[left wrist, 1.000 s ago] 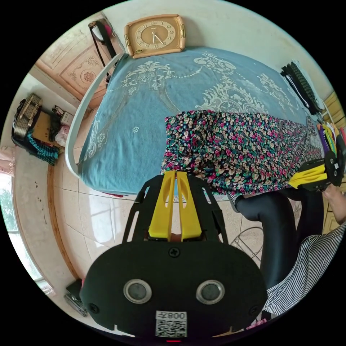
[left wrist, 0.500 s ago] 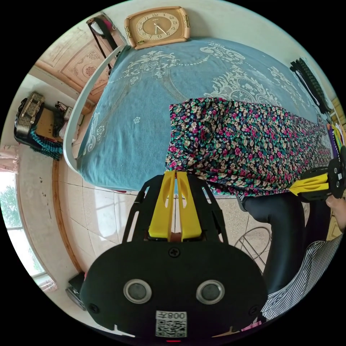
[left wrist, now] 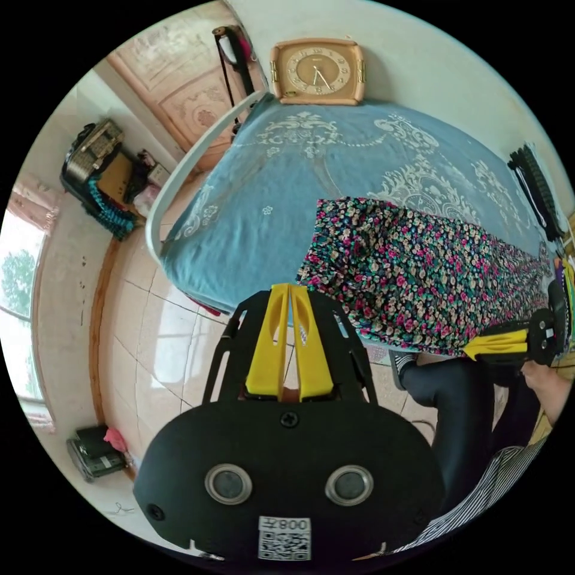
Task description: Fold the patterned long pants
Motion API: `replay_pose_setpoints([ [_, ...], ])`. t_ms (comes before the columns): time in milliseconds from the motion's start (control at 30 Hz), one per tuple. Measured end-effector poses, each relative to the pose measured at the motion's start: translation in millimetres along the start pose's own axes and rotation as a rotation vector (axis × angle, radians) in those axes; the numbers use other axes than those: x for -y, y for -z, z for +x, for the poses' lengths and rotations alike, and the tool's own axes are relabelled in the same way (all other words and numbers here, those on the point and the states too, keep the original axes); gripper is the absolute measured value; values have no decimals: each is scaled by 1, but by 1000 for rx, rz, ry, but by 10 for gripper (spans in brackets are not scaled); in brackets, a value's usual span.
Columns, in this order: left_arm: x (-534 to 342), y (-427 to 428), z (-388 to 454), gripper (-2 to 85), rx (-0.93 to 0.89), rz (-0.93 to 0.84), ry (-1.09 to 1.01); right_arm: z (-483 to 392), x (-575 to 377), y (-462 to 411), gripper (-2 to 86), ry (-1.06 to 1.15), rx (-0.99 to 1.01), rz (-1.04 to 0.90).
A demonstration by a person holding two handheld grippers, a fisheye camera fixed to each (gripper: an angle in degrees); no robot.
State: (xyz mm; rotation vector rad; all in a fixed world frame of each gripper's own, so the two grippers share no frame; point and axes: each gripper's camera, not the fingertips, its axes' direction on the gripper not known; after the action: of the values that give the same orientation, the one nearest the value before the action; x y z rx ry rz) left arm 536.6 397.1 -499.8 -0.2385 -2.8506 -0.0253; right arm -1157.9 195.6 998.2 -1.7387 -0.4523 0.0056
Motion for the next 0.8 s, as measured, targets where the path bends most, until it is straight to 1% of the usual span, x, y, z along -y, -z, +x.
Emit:
replay_pose_setpoints([
  [33,-7,7,7,2,4,21,-5,2,-2,-2,3,-4,5,4],
  [100,-17,18,23,1,-48,66,-20,10,-10,-12,3,-9,9,13],
  [167,-27,19,52,1,-189,57,-73,16,-16,-19,3,-19,8,15],
  [200,-30,17,60,1,-202,45,-80,21,-20,-23,3,-30,12,18],
  [300,-37,-3,91,1,-189,-71,-120,36,-36,-29,2,-61,40,41],
  [333,-39,-12,97,1,-161,-122,-123,39,-40,-29,2,-68,48,49],
  [367,-41,-15,100,1,-158,-136,-114,46,-50,-29,2,-79,67,74],
  [533,-44,-6,112,1,-193,-144,-104,79,-101,-18,1,-156,140,185],
  [600,-44,-3,117,2,-203,-154,-96,98,-134,-9,1,-205,104,256],
  [667,-44,2,125,2,-212,-161,-78,118,-157,-10,1,-276,71,277],
  [733,-45,11,131,4,-211,-143,-40,137,-176,-21,1,-338,45,251],
  [800,-47,26,140,5,-222,-94,-12,160,-197,-45,2,-386,26,167],
])
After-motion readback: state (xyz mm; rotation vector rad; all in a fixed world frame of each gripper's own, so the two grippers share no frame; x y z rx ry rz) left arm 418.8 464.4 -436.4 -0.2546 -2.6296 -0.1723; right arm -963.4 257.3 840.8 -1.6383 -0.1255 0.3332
